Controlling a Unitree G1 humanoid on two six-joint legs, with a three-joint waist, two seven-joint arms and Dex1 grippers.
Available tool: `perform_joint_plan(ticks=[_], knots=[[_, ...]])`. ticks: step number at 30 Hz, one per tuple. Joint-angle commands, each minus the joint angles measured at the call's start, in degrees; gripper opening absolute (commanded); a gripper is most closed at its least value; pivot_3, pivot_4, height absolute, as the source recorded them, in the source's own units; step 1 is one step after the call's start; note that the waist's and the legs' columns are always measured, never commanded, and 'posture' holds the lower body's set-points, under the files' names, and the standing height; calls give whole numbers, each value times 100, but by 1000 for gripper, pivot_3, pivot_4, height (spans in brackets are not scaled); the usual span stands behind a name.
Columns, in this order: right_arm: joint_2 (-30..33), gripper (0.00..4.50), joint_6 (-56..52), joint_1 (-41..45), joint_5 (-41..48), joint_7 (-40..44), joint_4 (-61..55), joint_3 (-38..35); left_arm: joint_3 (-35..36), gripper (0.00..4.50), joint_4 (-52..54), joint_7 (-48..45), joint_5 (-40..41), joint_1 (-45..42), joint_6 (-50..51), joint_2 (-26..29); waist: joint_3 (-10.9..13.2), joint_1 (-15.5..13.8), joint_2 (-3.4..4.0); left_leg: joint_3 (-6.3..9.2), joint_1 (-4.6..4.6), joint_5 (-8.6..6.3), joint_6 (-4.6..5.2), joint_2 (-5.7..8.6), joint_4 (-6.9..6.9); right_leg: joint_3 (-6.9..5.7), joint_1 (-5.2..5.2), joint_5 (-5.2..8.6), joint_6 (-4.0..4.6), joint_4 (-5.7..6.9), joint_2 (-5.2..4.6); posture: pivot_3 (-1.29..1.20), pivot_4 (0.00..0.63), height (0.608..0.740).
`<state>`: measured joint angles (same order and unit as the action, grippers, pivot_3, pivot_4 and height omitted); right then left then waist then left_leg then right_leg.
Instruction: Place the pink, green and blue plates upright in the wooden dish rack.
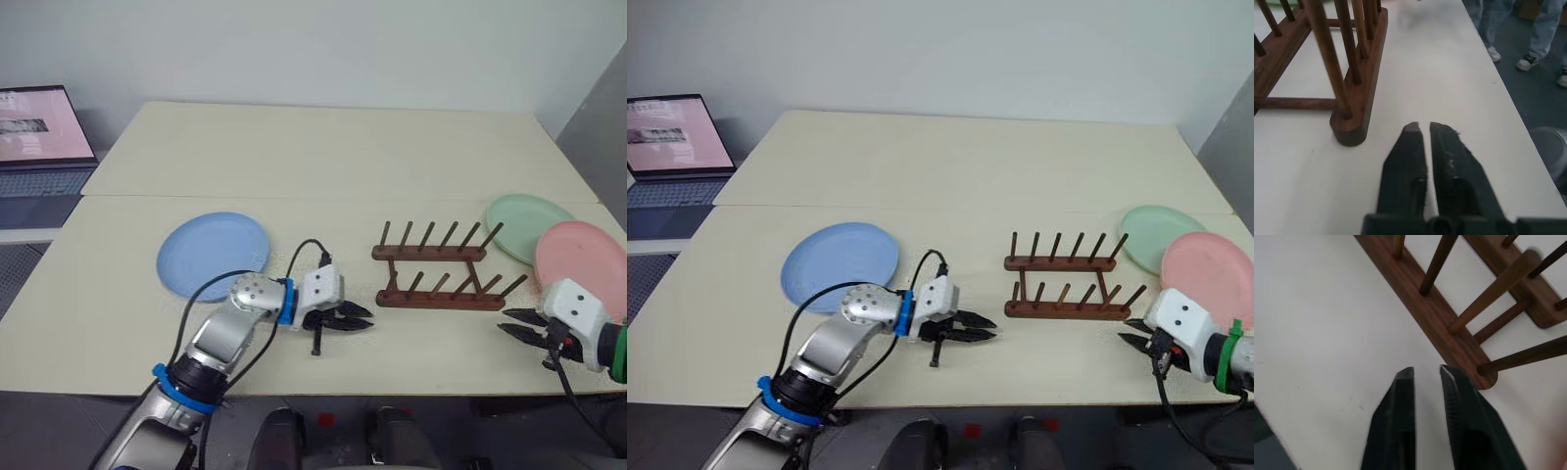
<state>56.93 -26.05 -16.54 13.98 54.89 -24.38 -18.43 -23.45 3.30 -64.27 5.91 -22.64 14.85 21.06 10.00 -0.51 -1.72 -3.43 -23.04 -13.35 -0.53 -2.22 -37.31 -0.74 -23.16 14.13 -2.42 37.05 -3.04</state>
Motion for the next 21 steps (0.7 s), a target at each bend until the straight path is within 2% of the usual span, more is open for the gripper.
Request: perform_joint_plan(ticks=[1, 9, 16, 21], knots=[[28, 29, 190, 269, -325, -96, 228, 447, -240, 0, -211, 607, -346, 22, -76, -317, 0, -1, 0, 2, 0, 0, 0, 0, 1, -1, 0, -9, -15, 0, 2, 0, 150, 740], [-369, 29, 176, 1204, -826, -623, 814, 1270, -291, 0, -1332, 1624, -933, -322, -595, -936, -1, 8, -1, 4, 0, 0, 0, 1, -7, 1, -1, -13, -19, 5, 4, 0, 150, 740], [-810, 29, 320, 2135, -1243, -1091, 1529, 1714, -141, 0, -2144, 2130, -1137, -822, -1055, -1148, -1, 36, -1, 2, -8, -1, 2, -6, -48, 4, 1, -28, -6, 4, 8, 0, 150, 740], [-914, 29, 422, 2581, -1362, -1121, 1897, 1850, -11, 0, -2894, 2427, -1245, -1337, -1426, -1234, 0, 46, -2, -1, -17, 6, 15, -5, -66, 8, -2, -46, 3, 3, 7, 0, 150, 740]])
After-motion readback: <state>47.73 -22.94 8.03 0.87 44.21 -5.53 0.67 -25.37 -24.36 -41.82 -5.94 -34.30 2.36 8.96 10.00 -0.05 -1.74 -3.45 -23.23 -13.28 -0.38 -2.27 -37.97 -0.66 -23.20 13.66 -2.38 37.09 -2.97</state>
